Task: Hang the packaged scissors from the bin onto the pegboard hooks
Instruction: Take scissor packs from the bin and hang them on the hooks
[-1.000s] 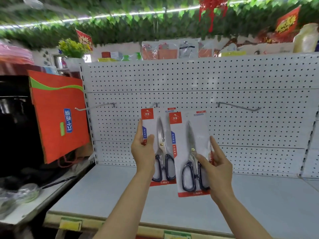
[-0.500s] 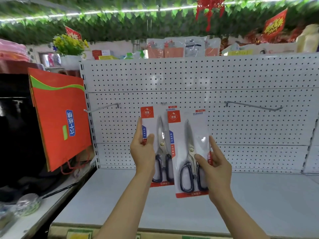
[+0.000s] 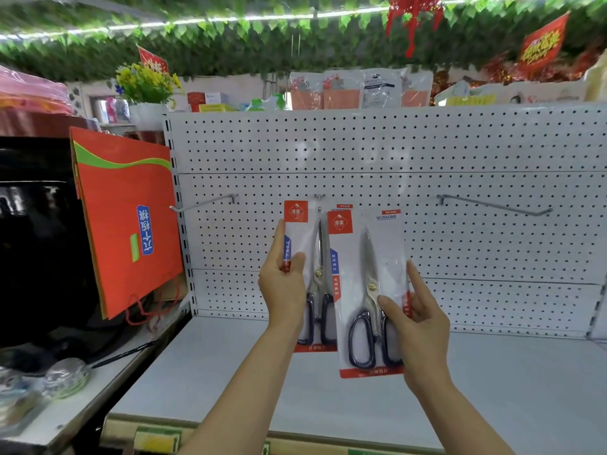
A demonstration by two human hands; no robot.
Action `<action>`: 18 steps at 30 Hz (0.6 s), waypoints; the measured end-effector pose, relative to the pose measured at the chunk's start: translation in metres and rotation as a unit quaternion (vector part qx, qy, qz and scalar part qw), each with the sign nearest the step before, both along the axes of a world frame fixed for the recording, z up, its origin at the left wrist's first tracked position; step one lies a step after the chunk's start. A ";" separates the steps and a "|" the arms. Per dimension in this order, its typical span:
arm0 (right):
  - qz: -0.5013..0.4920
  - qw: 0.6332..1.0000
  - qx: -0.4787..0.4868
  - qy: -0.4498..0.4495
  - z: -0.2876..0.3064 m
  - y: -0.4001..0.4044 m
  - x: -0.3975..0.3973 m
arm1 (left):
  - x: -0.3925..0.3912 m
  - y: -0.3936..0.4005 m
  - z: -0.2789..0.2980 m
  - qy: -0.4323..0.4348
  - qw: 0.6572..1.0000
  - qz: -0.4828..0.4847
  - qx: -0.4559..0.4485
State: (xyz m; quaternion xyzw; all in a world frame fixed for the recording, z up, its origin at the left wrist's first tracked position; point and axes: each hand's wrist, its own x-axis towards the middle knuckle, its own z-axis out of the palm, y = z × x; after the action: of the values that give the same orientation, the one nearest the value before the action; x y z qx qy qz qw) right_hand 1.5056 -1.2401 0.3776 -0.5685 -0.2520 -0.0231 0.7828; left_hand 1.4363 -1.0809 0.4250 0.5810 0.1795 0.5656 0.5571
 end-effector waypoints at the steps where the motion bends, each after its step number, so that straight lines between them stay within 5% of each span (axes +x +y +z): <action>1: 0.003 1.000 0.002 0.000 0.001 -0.001 0.000 | 0.002 0.000 0.000 0.001 1.000 0.004 0.002; 18: 0.002 1.000 0.010 -0.006 0.007 0.013 -0.002 | 0.053 0.037 -0.019 0.104 0.991 0.073 0.048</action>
State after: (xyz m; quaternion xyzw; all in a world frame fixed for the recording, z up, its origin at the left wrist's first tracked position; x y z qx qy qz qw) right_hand 1.5031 -1.2272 0.3843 -0.5602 -0.2572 -0.0272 0.7869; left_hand 1.4895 -1.0435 0.4060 0.6478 0.2509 0.5493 0.4643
